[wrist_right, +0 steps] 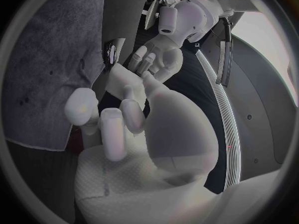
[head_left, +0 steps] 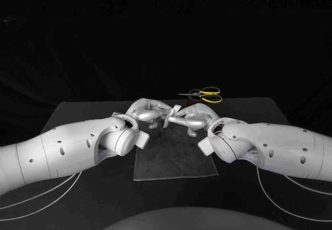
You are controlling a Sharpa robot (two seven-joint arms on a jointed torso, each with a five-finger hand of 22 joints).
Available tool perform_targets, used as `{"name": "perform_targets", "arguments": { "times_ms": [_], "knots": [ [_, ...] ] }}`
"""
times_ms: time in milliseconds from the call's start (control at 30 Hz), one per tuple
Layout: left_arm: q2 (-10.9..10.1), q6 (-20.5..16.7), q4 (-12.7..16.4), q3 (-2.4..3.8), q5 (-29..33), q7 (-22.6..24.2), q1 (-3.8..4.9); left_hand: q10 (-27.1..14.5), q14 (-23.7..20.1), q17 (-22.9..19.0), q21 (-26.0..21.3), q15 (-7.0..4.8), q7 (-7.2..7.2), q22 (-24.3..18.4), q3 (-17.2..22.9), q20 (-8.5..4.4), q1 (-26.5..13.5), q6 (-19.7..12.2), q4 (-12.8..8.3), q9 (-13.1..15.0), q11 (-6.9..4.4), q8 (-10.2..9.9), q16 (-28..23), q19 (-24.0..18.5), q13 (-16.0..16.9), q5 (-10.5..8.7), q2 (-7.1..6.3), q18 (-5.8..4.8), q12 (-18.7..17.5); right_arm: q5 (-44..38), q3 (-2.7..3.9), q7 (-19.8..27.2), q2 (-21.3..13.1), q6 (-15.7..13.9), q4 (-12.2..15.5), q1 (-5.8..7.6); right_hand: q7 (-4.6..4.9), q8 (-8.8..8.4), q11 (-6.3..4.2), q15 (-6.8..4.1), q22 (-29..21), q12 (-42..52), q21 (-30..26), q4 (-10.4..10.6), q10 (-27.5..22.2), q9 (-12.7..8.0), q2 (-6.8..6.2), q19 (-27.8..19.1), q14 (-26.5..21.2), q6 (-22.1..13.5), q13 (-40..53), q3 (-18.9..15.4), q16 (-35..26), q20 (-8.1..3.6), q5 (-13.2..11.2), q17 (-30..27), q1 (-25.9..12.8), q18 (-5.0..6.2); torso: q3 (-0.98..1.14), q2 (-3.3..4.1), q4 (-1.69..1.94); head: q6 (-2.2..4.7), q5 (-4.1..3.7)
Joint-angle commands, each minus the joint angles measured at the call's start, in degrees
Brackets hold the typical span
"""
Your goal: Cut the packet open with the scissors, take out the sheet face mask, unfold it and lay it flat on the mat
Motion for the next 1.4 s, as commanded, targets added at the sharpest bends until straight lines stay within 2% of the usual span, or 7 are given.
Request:
{"name": "perform_targets", "arguments": {
  "times_ms": [33,567,767,933,1033,1167,1400],
  "knots": [
    [0.18,-0.25,0.20,0.05,0.18,0.04,0.02,0.40,1.42,1.51,0.37,-0.27,-0.05,-0.02,0.44,0.05,-0.18,0.31,-0.01,11.66,-0.11,1.98,0.16,0.36,0.10,0.19,0.39,-0.77,0.25,0.73,0.04,1.22,0.19,-1.28,0.17,-0.07,-0.04,0.37,-0.45,-0.30,0.13,0.44,-0.20,0.23,0.06,0.10,0.38,0.01,4.02,0.43,0.19,-0.48,-0.15,-0.47,0.10,6.09,-0.52,0.90,-0.02,0.00,0.00,0.02,-0.01],
    [0.35,-0.27,0.27,0.04,0.12,-0.41,0.03,0.42,1.42,1.48,0.39,-0.27,-0.06,0.00,0.51,0.04,-0.24,0.31,-0.05,11.72,-0.12,1.99,0.15,0.37,0.11,0.18,0.36,-0.77,0.26,3.11,0.08,3.46,1.13,-1.96,-0.07,-0.17,-0.07,0.41,-0.48,-0.34,0.11,0.38,-0.41,1.24,0.03,0.10,0.96,-0.02,4.03,0.29,0.11,-1.58,-0.19,-0.53,0.10,6.07,-0.79,0.91,-0.05,0.00,0.02,0.16,-0.08],
    [0.37,-0.06,0.37,0.04,0.12,-0.53,0.03,0.43,1.45,1.56,0.38,-0.28,-0.06,-0.03,0.59,0.04,-0.30,0.30,-0.10,11.77,-0.13,1.99,0.17,0.35,0.11,0.18,0.34,-0.76,0.25,3.78,0.10,3.69,1.42,-3.11,-0.45,-0.17,-0.30,0.84,-0.71,-0.51,0.51,1.00,0.11,1.74,0.39,0.22,4.00,0.41,4.11,0.80,0.45,-1.39,-0.05,-0.66,0.11,6.27,1.57,0.80,-0.04,-0.02,-0.02,0.20,-0.11],
    [0.43,0.01,0.47,0.04,0.11,-0.60,0.03,0.44,1.48,1.64,0.38,-0.28,-0.07,-0.03,0.61,0.04,-0.32,0.30,-0.13,11.80,-0.14,1.99,0.19,0.35,0.10,0.18,0.31,-0.76,0.25,3.90,0.11,3.87,1.72,-3.88,-0.56,-0.17,-1.51,2.12,-1.73,-1.24,1.21,2.45,1.34,-0.85,1.25,0.69,7.07,1.15,4.27,2.81,1.43,1.53,0.29,-1.10,0.14,6.73,7.09,0.60,-0.02,0.00,0.00,0.24,-0.19],
    [0.46,0.00,0.50,0.03,0.12,-0.62,0.03,0.44,1.48,1.64,0.38,-0.28,-0.07,-0.03,0.61,0.04,-0.32,0.30,-0.13,11.80,-0.14,1.99,0.19,0.35,0.10,0.18,0.31,-0.76,0.25,3.61,0.12,3.83,1.85,-4.40,-0.60,-0.17,-2.46,3.29,-2.55,-1.92,1.63,2.89,2.01,-3.54,1.61,1.21,7.69,1.55,4.36,4.10,1.74,3.70,0.47,-1.68,0.15,6.98,10.51,0.48,-0.02,0.01,-0.01,0.22,-0.19],
    [0.49,-0.05,0.50,0.03,0.14,-0.63,0.03,0.44,1.48,1.63,0.33,-0.29,-0.06,-0.14,0.64,0.04,-0.35,0.30,-0.16,11.82,-0.15,1.99,0.19,0.28,0.10,0.18,0.28,-0.74,0.25,3.04,0.14,3.59,1.93,-4.86,-0.65,-0.18,-2.63,5.75,-2.82,-2.34,2.21,3.21,2.65,-6.77,2.40,2.78,7.12,1.95,4.41,4.13,1.97,7.66,0.55,-2.38,0.14,7.13,11.32,0.28,-0.03,-0.02,-0.03,0.26,-0.15],
    [0.49,-0.09,0.48,0.03,0.21,-0.65,0.03,0.45,1.46,1.58,0.34,-0.29,-0.06,-0.13,0.65,0.04,-0.38,0.30,-0.16,11.84,-0.15,1.99,0.17,0.29,0.10,0.17,0.27,-0.74,0.25,2.44,0.16,3.47,1.84,-5.70,-0.72,-0.21,-2.55,8.36,-2.79,-2.31,2.73,3.47,2.84,-9.17,2.92,4.62,5.85,2.11,4.46,2.85,2.30,12.93,0.63,-2.38,0.15,7.29,8.28,0.20,-0.03,-0.01,-0.04,0.26,-0.19]
  ]
}}
